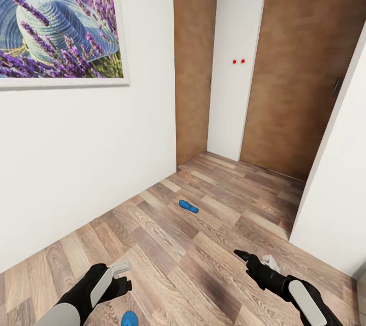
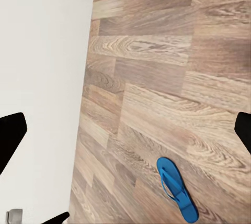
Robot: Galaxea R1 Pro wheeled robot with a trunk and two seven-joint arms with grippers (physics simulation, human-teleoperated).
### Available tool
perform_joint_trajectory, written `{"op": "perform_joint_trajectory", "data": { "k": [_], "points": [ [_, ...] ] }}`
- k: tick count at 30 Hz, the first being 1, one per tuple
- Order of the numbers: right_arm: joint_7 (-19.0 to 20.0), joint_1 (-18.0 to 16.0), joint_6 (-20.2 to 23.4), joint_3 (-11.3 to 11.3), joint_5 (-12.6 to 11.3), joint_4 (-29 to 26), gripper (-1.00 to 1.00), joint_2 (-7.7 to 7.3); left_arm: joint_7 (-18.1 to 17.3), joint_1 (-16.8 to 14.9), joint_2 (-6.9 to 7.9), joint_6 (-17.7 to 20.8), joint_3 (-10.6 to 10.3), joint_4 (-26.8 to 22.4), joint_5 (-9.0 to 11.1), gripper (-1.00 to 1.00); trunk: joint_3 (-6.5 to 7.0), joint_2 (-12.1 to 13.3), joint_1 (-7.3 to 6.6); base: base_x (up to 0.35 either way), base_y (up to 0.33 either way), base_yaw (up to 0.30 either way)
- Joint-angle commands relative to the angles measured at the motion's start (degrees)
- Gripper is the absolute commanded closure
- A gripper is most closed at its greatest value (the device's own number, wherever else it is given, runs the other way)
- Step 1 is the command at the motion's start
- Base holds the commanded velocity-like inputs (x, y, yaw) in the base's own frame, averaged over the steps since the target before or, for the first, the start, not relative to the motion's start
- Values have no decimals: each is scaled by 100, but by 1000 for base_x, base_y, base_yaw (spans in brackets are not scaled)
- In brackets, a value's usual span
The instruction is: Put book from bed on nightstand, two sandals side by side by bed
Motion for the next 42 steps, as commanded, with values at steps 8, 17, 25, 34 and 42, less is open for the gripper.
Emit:
{"op": "perform_joint_trajectory", "data": {
  "k": [8,17,25,34,42],
  "points": [
    [14,-3,35,-13,-1,-1,-100,2,43,-2,17,24,-37,-94,61,-100,-150,-325,175,0,0,0],
    [15,-3,29,-11,-2,-2,-100,7,43,-2,20,28,-37,-122,61,-100,-312,-686,373,0,0,0],
    [19,-3,33,-17,3,-2,-100,5,43,-7,8,28,-37,-145,61,-100,-455,-1007,549,0,0,0],
    [74,-3,34,-19,4,-7,-100,2,43,-10,18,24,-37,-190,61,-100,-617,-1368,747,0,0,0],
    [514,-3,36,-23,5,-15,-100,-5,43,-10,26,25,-37,-197,67,-100,-760,-1689,922,0,0,0]
  ]
}}
